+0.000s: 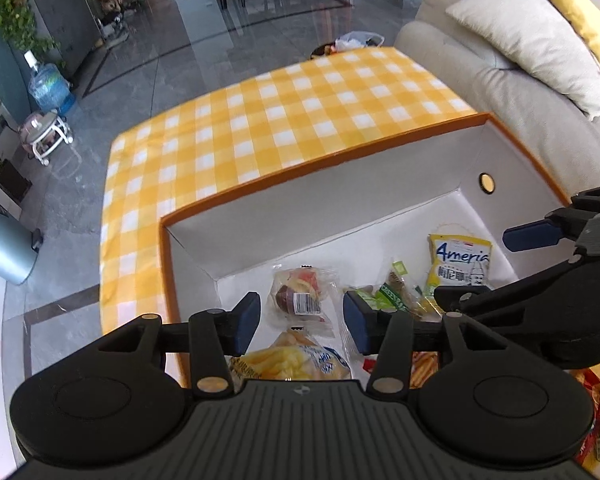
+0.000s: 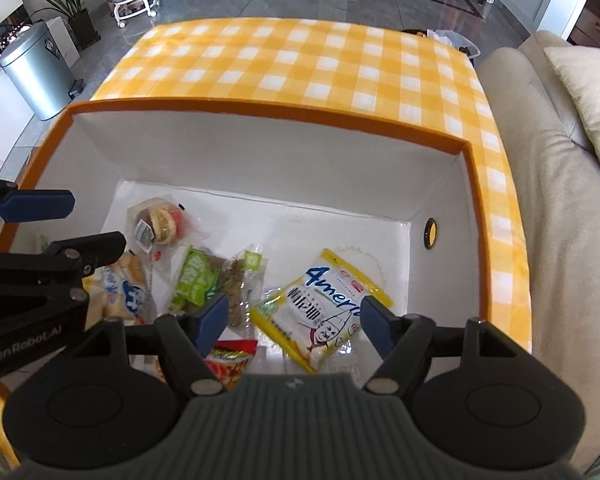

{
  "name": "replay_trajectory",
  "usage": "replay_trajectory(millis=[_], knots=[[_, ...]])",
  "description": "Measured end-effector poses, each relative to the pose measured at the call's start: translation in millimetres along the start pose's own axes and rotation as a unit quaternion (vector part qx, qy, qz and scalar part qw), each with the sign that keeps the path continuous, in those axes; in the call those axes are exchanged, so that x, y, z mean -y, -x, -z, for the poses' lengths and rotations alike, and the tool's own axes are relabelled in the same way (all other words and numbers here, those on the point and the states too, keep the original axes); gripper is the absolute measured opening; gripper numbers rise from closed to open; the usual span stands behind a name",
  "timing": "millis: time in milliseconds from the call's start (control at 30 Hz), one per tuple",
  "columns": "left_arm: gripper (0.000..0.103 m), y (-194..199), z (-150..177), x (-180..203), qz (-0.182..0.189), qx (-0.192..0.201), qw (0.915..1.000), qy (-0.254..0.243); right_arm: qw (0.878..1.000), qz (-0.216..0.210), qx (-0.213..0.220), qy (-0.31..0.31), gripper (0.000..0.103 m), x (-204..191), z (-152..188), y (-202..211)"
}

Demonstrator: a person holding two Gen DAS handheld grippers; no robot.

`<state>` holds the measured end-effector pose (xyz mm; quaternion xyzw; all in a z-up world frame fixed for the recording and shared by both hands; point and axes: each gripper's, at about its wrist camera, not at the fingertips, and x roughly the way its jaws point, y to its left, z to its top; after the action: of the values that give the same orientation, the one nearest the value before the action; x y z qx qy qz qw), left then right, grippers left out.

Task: Organize snacks
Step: 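Withdraw both tools from the box back toward the table snacks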

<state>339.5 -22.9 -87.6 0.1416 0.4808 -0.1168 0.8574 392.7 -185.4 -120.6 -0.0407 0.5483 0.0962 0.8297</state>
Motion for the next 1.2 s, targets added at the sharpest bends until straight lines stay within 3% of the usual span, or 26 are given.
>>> replay_trajectory(millis=[367,700,1100,1200], knots=[[0.057,67,22,2,-0.006,0.043,0.9990,0.010,0.999,-0.012,0.050,0.003,0.076,-8,29,66],[0.057,138,69,9,0.011,0.094,0.9953,0.021,0.993,-0.049,0.109,-0.016,0.079,-6,93,136],[0.057,152,144,27,0.004,0.072,0.9967,0.038,0.990,-0.060,0.126,-0.031,0.079,10,194,157],[0.057,146,162,31,0.027,0.052,0.9967,0.056,0.989,-0.054,0.131,-0.031,0.078,11,216,154]])
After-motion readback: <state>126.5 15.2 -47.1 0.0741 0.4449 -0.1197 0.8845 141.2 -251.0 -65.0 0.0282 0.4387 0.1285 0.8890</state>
